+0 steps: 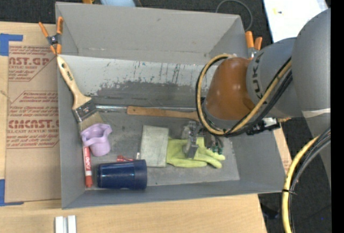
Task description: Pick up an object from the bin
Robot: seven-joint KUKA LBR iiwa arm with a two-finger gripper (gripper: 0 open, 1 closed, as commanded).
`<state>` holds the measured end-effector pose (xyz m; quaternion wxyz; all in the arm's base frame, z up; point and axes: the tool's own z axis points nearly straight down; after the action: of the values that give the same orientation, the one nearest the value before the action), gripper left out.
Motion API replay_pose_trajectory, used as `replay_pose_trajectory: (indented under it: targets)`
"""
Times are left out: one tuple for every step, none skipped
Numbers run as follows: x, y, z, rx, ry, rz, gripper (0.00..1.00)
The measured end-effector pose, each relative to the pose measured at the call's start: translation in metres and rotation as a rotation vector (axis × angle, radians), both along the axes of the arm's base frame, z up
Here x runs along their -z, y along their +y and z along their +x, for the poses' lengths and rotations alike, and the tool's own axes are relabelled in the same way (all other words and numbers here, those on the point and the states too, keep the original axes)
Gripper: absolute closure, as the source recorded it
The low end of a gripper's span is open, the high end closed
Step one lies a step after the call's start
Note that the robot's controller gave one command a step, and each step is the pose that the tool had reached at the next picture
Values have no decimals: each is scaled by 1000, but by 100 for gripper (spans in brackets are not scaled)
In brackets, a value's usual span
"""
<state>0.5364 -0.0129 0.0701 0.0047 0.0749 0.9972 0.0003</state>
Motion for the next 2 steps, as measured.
replay_pose_trajectory:
  targets:
    - [0,0,0,0,0,0,100]
    - [-52,-3,-18,37,9,1,100]
